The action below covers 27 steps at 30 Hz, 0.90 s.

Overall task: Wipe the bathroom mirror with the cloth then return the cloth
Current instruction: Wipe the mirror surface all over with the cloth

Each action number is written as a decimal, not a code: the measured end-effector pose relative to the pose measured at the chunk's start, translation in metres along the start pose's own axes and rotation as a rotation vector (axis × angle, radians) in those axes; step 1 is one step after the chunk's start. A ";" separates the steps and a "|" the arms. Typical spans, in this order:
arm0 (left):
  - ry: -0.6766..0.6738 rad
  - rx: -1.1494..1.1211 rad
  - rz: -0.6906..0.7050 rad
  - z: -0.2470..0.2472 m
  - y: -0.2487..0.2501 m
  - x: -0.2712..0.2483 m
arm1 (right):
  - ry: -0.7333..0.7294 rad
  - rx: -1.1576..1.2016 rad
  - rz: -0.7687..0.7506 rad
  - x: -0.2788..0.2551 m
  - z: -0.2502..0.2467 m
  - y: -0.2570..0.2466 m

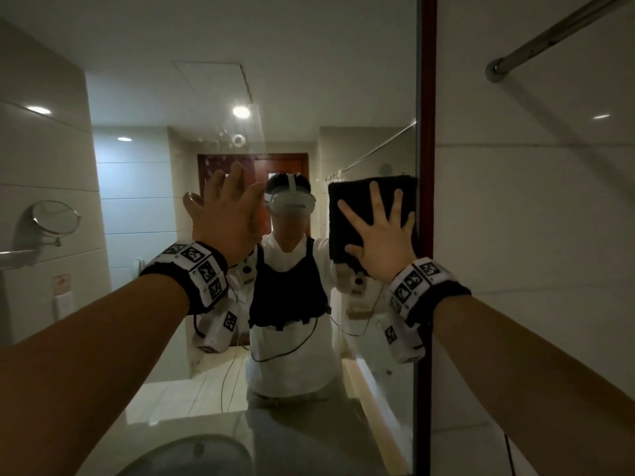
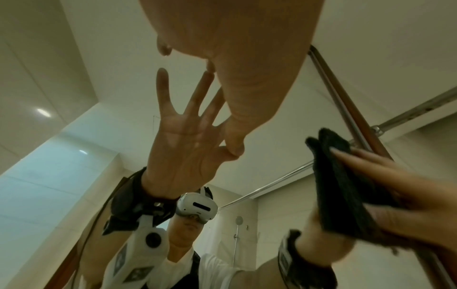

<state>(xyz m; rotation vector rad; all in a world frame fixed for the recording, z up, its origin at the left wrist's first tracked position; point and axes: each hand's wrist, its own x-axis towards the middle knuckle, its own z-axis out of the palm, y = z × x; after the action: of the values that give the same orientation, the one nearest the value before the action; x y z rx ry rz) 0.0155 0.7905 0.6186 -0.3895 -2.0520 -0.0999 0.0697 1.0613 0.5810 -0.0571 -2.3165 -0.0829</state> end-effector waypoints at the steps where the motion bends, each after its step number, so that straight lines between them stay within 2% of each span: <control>1: -0.004 0.008 -0.001 0.002 -0.001 0.000 | 0.015 0.001 0.003 0.011 -0.007 -0.003; 7: 0.022 -0.004 0.002 0.004 0.002 0.001 | 0.050 0.027 -0.003 0.079 -0.062 -0.022; 10: 0.007 0.010 -0.001 0.002 0.003 0.001 | 0.060 0.045 0.037 0.093 -0.074 -0.032; 12: 0.004 0.003 -0.004 0.002 0.003 0.001 | 0.058 0.022 0.026 0.086 -0.070 -0.037; 17: 0.014 0.008 0.006 0.003 0.003 0.001 | -0.004 -0.074 -0.138 0.032 -0.027 -0.044; 21: 0.013 0.025 -0.004 0.003 0.003 0.000 | -0.122 -0.154 -0.194 -0.012 0.010 -0.053; 24: -0.010 0.022 -0.011 0.001 0.004 0.001 | -0.127 -0.141 -0.190 -0.015 0.016 -0.055; 27: -0.012 0.020 -0.007 0.001 0.004 0.001 | -0.048 -0.118 -0.172 0.005 0.000 -0.057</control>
<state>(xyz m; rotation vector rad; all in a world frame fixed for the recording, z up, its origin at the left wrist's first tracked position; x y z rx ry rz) 0.0153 0.7950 0.6189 -0.3709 -2.0650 -0.0812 0.0619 1.0043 0.5824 0.0812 -2.3588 -0.3086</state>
